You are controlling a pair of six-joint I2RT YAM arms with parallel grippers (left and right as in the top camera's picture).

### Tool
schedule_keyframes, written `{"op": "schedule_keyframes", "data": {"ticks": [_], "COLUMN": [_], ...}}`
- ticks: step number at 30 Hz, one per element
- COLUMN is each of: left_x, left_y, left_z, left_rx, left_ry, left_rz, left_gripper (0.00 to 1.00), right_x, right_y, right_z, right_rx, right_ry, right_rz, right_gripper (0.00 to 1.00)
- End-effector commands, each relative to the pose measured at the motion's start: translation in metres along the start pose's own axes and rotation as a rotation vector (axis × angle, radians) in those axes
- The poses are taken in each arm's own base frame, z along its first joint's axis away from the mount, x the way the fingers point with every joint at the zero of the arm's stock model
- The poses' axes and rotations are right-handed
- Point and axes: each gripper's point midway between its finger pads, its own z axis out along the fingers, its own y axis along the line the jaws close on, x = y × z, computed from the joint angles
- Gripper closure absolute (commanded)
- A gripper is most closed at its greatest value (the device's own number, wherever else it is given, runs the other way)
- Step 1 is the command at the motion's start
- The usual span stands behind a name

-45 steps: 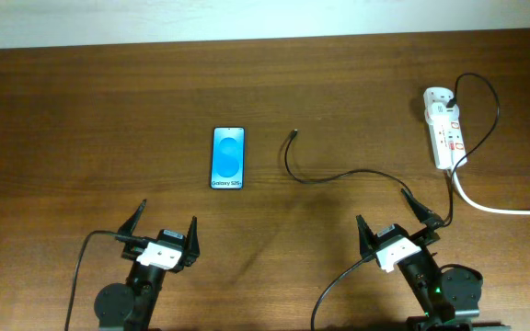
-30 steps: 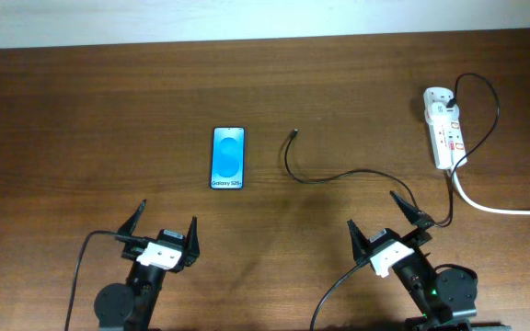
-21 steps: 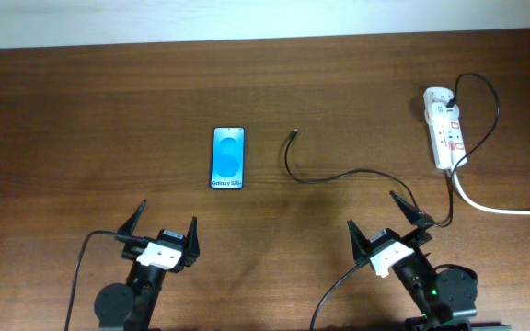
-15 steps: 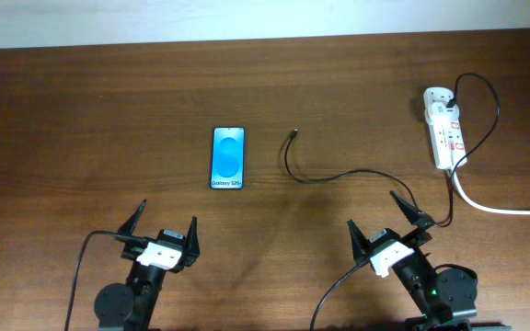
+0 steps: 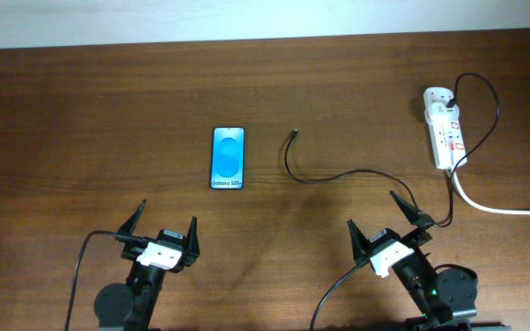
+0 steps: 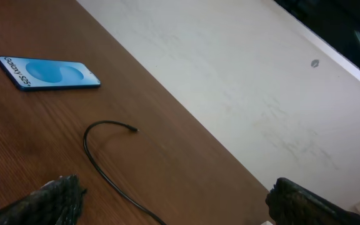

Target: Plug charger to phone and switch on socket

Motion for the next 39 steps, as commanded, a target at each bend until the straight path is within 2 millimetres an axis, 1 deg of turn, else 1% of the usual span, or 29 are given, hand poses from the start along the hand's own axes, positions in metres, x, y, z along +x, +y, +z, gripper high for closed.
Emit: {"op": "schedule_keyframes", "data": {"ticks": [1,12,13,14,15,17,18,19,20,22,24,27,29,33,35,38,39], "left_x": [0.002,0.002,0.001,0.0,-0.001,-0.017,-0.022,-0.021,-0.022,-0.028,-0.026,-0.023,-0.022,-0.029,-0.032,-0.023,-0.024], "left_y": [0.0,0.001,-0.002,-0.002,-0.002,0.006,0.013,0.02,0.02,0.023,0.031,0.031,0.037,0.047,0.048,0.051,0.053], "left_z": [0.0,0.0,0.0,0.0,0.0,-0.001,-0.001,-0.002,-0.002,-0.004,-0.004,0.0,0.009,0.042,0.066,0.096,0.105], "left_rx": [-0.003,-0.011,0.008,0.01,0.009,-0.025,-0.056,-0.092,-0.093,-0.103,-0.144,-0.128,-0.126,-0.073,-0.009,0.065,0.085], "left_ry": [0.002,0.004,-0.003,-0.006,-0.009,-0.073,-0.093,-0.089,-0.09,-0.103,-0.086,-0.025,0.054,0.195,0.293,0.511,0.56], "left_rz": [0.002,0.003,0.0,-0.039,-0.043,-0.038,-0.081,-0.147,-0.158,-0.155,-0.158,-0.169,-0.18,-0.204,-0.224,-0.26,-0.269], "left_gripper": [0.01,0.01,0.01,0.01,0.01,0.01,0.01,0.01,0.01,0.01,0.01,0.01,0.01,0.01,0.01,0.01,0.01], "right_x": [-0.001,-0.001,-0.001,-0.001,-0.001,-0.001,-0.001,-0.001,-0.001,-0.001,-0.001,-0.001,-0.001,-0.001,-0.001,-0.001,-0.001], "right_y": [0.003,0.003,0.003,0.003,0.003,0.003,0.003,0.003,0.003,0.003,0.003,0.003,0.003,0.003,0.003,0.003,0.003], "right_z": [0.0,0.0,0.0,0.0,0.0,0.0,0.0,0.0,0.0,0.0,0.0,0.0,0.0,0.0,0.0,0.0,0.0], "right_rx": [-0.01,-0.01,-0.01,-0.01,-0.01,-0.01,-0.01,-0.01,-0.01,-0.01,-0.01,-0.01,-0.01,-0.01,-0.01,-0.01,-0.01], "right_ry": [-0.011,-0.011,-0.011,-0.011,-0.011,-0.011,-0.011,-0.011,-0.011,-0.011,-0.011,-0.011,-0.011,-0.011,-0.011,-0.011,-0.011], "right_rz": [0.003,0.003,0.003,0.003,0.003,0.003,0.003,0.003,0.003,0.003,0.003,0.003,0.003,0.003,0.003,0.003,0.003], "right_gripper": [0.01,0.02,0.02,0.02,0.02,0.02,0.02,0.02,0.02,0.02,0.02,0.02,0.02,0.02,0.02,0.02,0.02]}}
